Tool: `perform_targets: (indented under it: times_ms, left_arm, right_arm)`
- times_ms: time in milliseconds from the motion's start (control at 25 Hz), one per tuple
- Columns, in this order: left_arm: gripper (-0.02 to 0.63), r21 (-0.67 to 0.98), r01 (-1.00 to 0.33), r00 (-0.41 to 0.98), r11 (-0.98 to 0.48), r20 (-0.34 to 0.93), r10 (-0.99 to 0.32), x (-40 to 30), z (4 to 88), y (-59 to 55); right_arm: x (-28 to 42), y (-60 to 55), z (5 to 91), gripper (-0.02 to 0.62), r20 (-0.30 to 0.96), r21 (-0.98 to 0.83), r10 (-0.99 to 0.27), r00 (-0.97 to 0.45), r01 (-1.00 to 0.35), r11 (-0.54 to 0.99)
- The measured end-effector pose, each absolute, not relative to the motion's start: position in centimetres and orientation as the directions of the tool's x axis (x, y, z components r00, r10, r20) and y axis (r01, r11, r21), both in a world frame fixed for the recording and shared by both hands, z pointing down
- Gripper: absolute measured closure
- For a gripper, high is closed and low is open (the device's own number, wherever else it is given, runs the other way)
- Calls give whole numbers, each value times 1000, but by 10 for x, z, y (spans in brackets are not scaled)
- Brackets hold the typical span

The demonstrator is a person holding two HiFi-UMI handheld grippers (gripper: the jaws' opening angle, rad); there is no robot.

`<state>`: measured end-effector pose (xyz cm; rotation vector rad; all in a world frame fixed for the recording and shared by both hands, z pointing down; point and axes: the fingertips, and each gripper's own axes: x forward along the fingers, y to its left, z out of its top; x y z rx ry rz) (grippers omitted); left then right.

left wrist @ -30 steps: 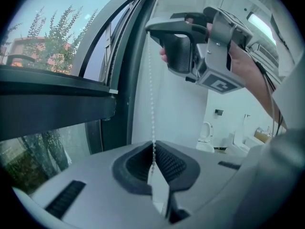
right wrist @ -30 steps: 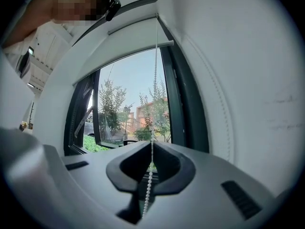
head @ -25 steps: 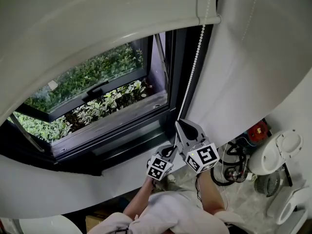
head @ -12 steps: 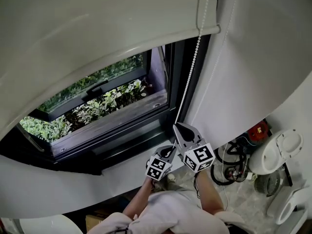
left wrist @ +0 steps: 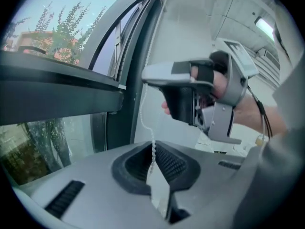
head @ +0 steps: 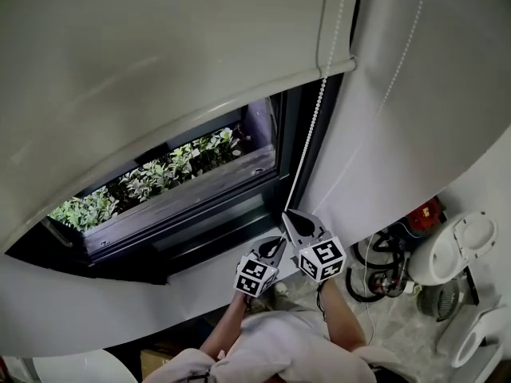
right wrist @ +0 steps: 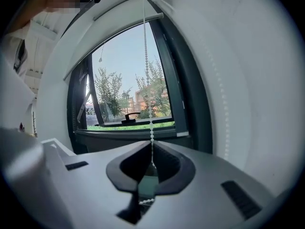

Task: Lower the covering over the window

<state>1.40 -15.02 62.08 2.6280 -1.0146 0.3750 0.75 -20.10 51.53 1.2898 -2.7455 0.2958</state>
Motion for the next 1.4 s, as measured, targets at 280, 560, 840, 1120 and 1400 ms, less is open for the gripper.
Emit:
perform_targets:
  times_ms: [280, 560, 840, 1120, 1400]
  left_arm:
    - [518, 168, -690, 719, -704, 271, -640, 0, 574, -153]
    - [518, 83, -685, 727, -724, 146, -671, -9, 492, -164]
    - [518, -36, -668, 744, -744, 18, -668, 4, 408, -180]
    - [518, -135, -666, 745, -733, -94, -660, 14, 337, -201]
    - [588, -126, -663, 748, -738, -122, -652, 20, 324, -208]
  right_arm:
    - [10, -195, 547, 591, 222, -169, -735, -640, -768, 618]
    - [11, -187, 570, 591, 268, -201, -715, -645, -764, 613]
    - [6, -186, 573, 591, 268, -205, -708, -653, -757, 621]
    - [1, -185, 573, 591, 268, -203, -702, -660, -751, 629]
    - [-3, -187, 574, 591, 271, -189, -700, -660, -750, 634]
